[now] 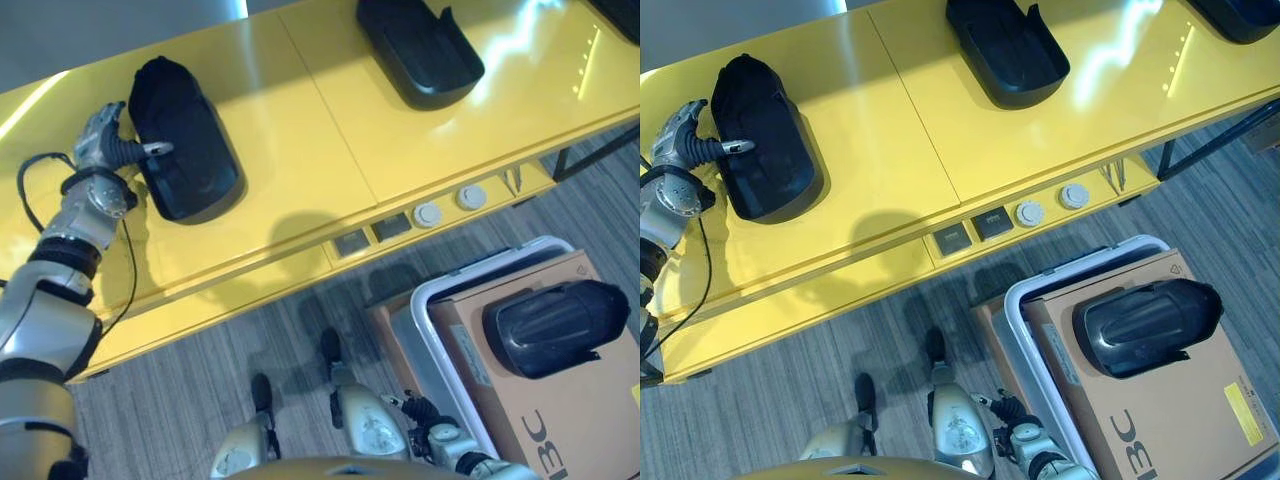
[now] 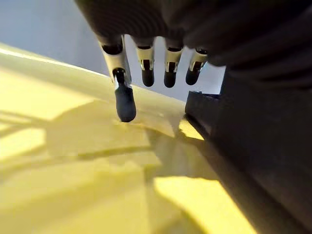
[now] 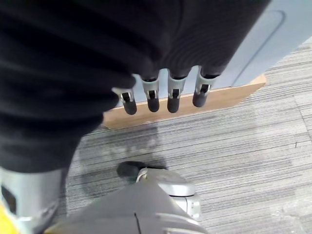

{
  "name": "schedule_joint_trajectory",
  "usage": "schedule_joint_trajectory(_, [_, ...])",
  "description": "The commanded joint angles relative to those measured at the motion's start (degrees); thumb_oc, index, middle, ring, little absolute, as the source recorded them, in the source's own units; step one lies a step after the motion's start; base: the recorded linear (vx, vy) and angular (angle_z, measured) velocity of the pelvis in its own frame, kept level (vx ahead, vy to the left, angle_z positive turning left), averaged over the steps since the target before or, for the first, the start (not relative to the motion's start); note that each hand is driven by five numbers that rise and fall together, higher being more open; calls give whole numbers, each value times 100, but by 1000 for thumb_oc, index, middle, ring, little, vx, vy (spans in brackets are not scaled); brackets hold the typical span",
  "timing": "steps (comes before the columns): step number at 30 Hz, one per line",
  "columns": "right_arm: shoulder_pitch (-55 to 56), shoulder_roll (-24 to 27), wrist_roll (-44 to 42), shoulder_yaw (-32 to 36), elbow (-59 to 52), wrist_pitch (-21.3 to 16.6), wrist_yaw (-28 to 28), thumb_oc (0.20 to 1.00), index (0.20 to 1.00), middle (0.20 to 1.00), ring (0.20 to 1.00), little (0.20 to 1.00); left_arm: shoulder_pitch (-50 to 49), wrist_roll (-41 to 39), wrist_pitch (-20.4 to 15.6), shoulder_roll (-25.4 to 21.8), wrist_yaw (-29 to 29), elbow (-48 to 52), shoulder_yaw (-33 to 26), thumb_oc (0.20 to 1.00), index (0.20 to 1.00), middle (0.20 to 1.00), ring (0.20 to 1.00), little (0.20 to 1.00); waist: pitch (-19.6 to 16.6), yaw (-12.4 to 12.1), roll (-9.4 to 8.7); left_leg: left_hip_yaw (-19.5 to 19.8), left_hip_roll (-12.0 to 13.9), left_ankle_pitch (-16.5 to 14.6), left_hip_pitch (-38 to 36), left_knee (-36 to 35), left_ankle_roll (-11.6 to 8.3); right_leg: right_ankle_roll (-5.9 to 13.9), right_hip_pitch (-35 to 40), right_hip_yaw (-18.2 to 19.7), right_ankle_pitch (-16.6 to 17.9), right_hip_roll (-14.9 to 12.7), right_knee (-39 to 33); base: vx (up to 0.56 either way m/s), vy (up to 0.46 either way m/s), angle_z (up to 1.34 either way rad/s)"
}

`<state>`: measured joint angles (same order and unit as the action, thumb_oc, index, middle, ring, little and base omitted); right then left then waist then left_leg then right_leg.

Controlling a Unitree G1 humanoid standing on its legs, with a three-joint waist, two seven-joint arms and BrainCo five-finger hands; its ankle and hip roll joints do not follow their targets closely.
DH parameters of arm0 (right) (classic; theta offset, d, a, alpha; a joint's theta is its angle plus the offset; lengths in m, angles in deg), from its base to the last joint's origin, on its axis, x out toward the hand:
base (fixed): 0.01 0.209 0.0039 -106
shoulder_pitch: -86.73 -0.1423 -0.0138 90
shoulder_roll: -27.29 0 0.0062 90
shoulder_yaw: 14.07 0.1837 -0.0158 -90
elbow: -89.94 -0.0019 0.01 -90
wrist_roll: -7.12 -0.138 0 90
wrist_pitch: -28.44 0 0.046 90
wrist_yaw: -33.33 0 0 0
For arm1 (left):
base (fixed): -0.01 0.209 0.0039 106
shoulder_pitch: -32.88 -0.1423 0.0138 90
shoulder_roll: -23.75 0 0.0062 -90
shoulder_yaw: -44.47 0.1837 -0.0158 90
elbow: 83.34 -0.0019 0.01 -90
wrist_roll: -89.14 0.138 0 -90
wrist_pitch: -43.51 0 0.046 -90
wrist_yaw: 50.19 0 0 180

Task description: Move parts from the plastic box to the shelf.

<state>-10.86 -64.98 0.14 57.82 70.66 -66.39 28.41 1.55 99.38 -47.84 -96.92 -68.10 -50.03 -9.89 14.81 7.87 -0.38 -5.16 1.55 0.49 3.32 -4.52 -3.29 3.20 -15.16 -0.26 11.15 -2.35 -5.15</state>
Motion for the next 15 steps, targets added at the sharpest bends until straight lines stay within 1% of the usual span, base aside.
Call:
schedule_joint_trajectory(1, [154, 0, -60, -368, 128, -20, 116, 1000, 1000, 1000, 1000, 1000, 559, 416, -97, -271, -16, -205, 40, 1000, 1000, 1000, 1000, 1000, -106, -2, 66, 119, 437, 347, 264, -48, -370, 612, 449, -52, -402, -366, 15, 0, 0, 0])
schedule_joint_trajectory(3, [142, 12, -50, -371, 142, -34, 118, 1000, 1000, 1000, 1000, 1000, 583, 576, -95, -321, -34, -119, 128, 1000, 1000, 1000, 1000, 1000, -105, -10, 75, 126, 436, 342, 253, -48, -366, 612, 464, -52, -416, -365, 15, 0, 0, 0])
schedule_joint_trajectory(6, [129, 10, -46, -368, 155, -33, 115, 1000, 1000, 1000, 1000, 1000, 503, 459, -122, -325, -61, -28, 13, 1000, 1000, 1000, 1000, 1000, -104, -19, 85, 137, 436, 345, 242, -48, -366, 612, 482, -51, -426, -367, 15, 0, 0, 0])
schedule_joint_trajectory(9, [134, 24, -8, -353, 162, -33, 114, 1000, 1000, 1000, 1000, 1000, 492, 602, -156, -477, -88, 267, 61, 1000, 1000, 1000, 1000, 1000, -112, -45, 116, 163, 436, 329, 193, -48, -363, 611, 552, -67, -453, -368, 15, 0, 0, 0])
schedule_joint_trajectory(15, [212, 74, 44, -313, 159, -27, 156, 1000, 1000, 1000, 1000, 1000, 522, 1043, -216, -749, -89, 754, 331, 1000, 1000, 1000, 1000, 1000, -250, -76, 173, 170, 446, 255, 8, -48, -362, 608, 739, -104, -524, -376, 15, 0, 0, 0])
